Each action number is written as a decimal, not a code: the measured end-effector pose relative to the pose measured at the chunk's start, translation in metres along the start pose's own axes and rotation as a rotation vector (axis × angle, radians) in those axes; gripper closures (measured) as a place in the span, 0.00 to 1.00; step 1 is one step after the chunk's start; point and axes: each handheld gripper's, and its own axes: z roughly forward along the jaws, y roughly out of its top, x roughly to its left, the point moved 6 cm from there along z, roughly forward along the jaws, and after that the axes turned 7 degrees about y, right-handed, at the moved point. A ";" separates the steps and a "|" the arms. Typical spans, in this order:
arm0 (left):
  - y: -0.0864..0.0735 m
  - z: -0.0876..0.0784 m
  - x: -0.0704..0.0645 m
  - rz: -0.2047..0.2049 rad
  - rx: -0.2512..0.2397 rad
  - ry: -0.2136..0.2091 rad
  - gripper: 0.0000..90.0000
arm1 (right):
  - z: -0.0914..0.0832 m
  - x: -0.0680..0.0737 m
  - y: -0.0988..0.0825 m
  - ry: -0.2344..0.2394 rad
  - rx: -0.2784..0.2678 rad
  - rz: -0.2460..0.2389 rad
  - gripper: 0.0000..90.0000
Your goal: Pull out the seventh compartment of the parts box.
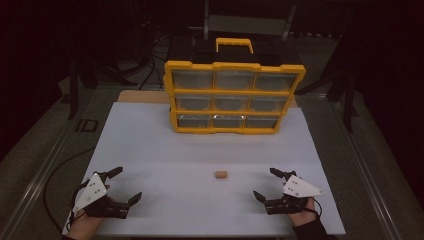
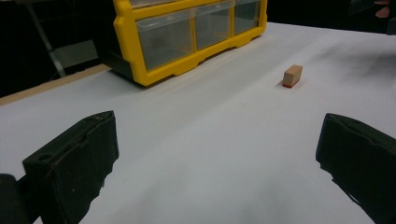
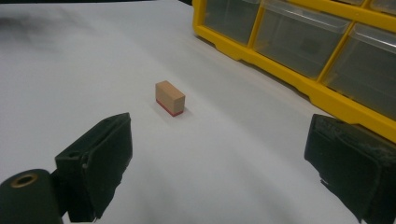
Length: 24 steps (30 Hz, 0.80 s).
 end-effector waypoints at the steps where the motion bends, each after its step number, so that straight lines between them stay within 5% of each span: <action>1: 0.003 0.000 0.000 0.004 0.000 -0.001 0.00 | 0.000 0.000 0.000 -0.001 -0.003 -0.004 0.09; 9: 0.032 -0.004 0.006 0.066 -0.018 0.022 0.00 | -0.002 0.001 0.002 -0.008 -0.007 -0.010 0.09; 24: 0.069 0.009 0.006 0.115 -0.012 -0.029 0.00 | -0.001 0.002 0.003 -0.007 -0.009 -0.012 0.09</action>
